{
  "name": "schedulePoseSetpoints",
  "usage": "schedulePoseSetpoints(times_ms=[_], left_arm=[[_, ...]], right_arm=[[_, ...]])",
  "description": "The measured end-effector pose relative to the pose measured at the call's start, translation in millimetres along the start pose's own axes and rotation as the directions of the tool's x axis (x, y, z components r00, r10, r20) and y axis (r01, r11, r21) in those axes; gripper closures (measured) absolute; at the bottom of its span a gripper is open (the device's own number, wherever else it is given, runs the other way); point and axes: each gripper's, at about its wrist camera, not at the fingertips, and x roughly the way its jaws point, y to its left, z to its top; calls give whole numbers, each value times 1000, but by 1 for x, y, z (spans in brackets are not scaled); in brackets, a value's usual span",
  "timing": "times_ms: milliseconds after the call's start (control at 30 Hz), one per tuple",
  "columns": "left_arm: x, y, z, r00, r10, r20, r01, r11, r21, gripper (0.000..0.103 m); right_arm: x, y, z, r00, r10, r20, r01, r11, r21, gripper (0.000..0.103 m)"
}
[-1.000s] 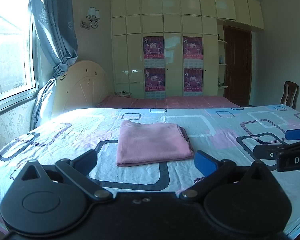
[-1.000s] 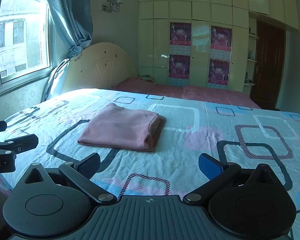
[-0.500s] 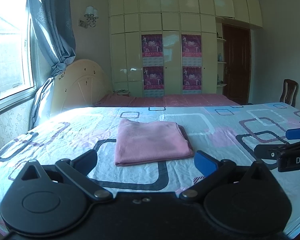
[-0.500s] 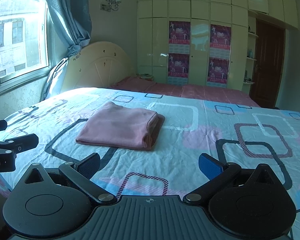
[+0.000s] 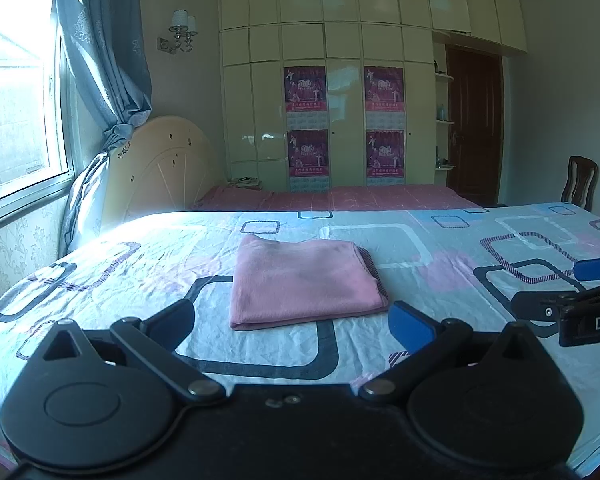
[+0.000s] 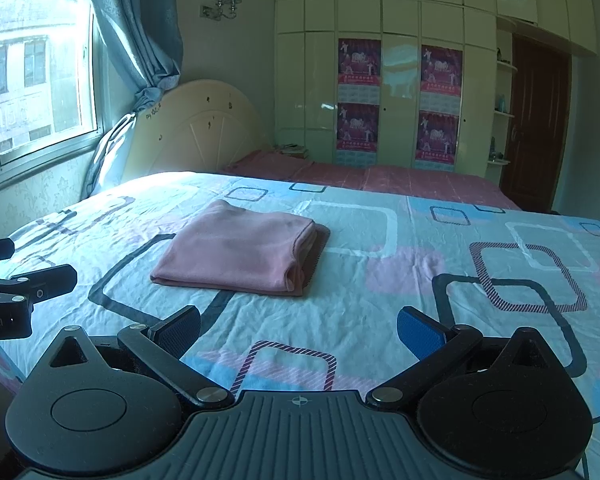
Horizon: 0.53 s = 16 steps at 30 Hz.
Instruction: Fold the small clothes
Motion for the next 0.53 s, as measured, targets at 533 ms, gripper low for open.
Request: schedulePoseSetpoints(times_ms=[533], left_arm=[[2, -4, 0, 1000, -25, -12, 25, 1000, -7, 1]], right_arm=[[2, -1, -2, 1000, 8, -2, -8, 1000, 0, 0]])
